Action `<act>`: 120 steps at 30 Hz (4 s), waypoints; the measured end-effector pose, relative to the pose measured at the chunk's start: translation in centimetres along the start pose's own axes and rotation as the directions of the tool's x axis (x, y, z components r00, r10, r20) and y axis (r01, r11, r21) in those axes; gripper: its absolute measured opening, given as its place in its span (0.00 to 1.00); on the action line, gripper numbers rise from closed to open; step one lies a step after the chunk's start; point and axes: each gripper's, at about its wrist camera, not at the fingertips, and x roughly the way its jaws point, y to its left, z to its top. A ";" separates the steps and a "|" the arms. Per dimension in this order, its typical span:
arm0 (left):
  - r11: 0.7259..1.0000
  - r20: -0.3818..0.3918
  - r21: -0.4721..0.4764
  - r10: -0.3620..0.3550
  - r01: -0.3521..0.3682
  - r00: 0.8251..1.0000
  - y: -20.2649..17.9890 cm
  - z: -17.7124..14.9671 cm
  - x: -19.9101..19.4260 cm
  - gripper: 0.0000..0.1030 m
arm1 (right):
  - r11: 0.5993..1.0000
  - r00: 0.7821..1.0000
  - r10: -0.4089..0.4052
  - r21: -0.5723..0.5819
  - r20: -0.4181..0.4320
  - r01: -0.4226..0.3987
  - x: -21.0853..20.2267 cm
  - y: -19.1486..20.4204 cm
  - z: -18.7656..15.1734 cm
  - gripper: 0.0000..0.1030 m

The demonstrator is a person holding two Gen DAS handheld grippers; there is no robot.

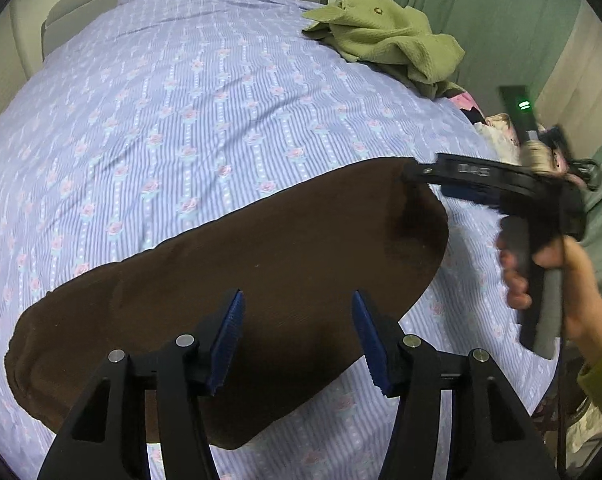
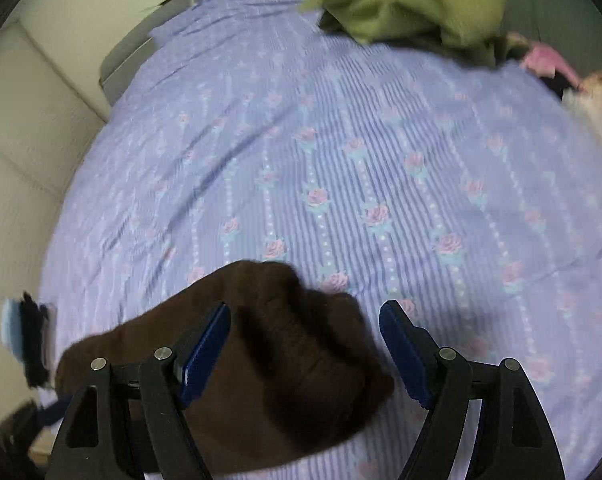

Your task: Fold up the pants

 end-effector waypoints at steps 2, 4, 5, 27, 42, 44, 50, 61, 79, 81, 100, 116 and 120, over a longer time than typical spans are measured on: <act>1.000 -0.016 -0.004 0.003 -0.003 1.000 -0.5 0.2 0.5 0.53 | 0.997 0.999 0.034 0.077 -0.034 -0.032 1.6 -1.7 -0.2 0.75; 1.000 -0.030 0.001 0.012 -0.012 0.999 -1.1 0.2 1.0 0.53 | 0.983 0.993 0.084 0.172 -0.081 -0.069 3.2 -3.9 -0.9 0.75; 1.000 -0.036 0.007 0.023 -0.023 0.999 -1.3 0.2 1.2 0.53 | 0.979 0.991 0.096 0.189 -0.092 -0.077 3.6 -4.4 -1.2 0.75; 0.998 -0.118 -0.007 0.064 -0.065 0.991 -2.0 -1.0 2.6 0.53 | 0.929 0.981 0.173 0.346 -0.092 -0.132 1.5 -7.6 -5.1 0.35; 0.997 -0.165 -0.014 0.074 -0.077 0.984 -3.3 -3.1 3.7 0.53 | 0.895 0.949 0.287 0.390 -0.134 -0.215 6.0 -8.6 -6.3 0.47; 0.997 -0.170 -0.023 0.070 -0.075 0.983 -3.3 -3.3 3.4 0.53 | 0.886 0.944 0.300 0.406 -0.138 -0.223 5.3 -9.1 -6.6 0.40; 0.994 -0.135 -0.068 0.077 -0.087 0.988 -1.3 -4.1 0.9 0.53 | 0.937 0.981 0.188 0.309 -0.053 -0.163 -1.3 -4.4 -5.1 0.37; 0.973 -0.044 -0.188 0.130 -0.136 0.991 9.2 -6.9 -7.2 0.53 | 0.999 0.994 -0.052 -0.009 0.098 0.053 -10.3 12.1 -4.1 0.37; 0.974 -0.003 -0.185 0.132 -0.131 0.991 27.0 -11.6 -14.1 0.53 | 0.931 0.991 -0.130 -0.349 -0.030 0.111 -2.0 39.3 -14.6 0.37; 0.972 -0.009 -0.196 0.129 -0.128 0.992 28.7 -12.2 -14.2 0.53 | 0.926 0.991 -0.111 -0.371 -0.077 0.075 0.1 40.9 -16.0 0.37; 0.954 0.003 -0.227 0.199 -0.193 0.980 32.2 -14.0 -16.4 0.65 | 0.929 0.950 0.089 -0.320 -0.300 -0.188 -3.3 40.7 -19.8 0.73; 0.929 0.067 -0.261 0.288 -0.262 0.955 25.7 -11.4 -17.2 0.70 | 0.918 0.914 0.297 -0.181 -0.277 -0.353 -8.0 36.9 -15.7 0.76; 0.888 0.036 -0.332 0.348 -0.317 0.937 28.3 -13.2 -18.5 0.70 | 0.910 0.914 0.252 -0.244 -0.318 -0.335 -5.6 40.5 -16.0 0.78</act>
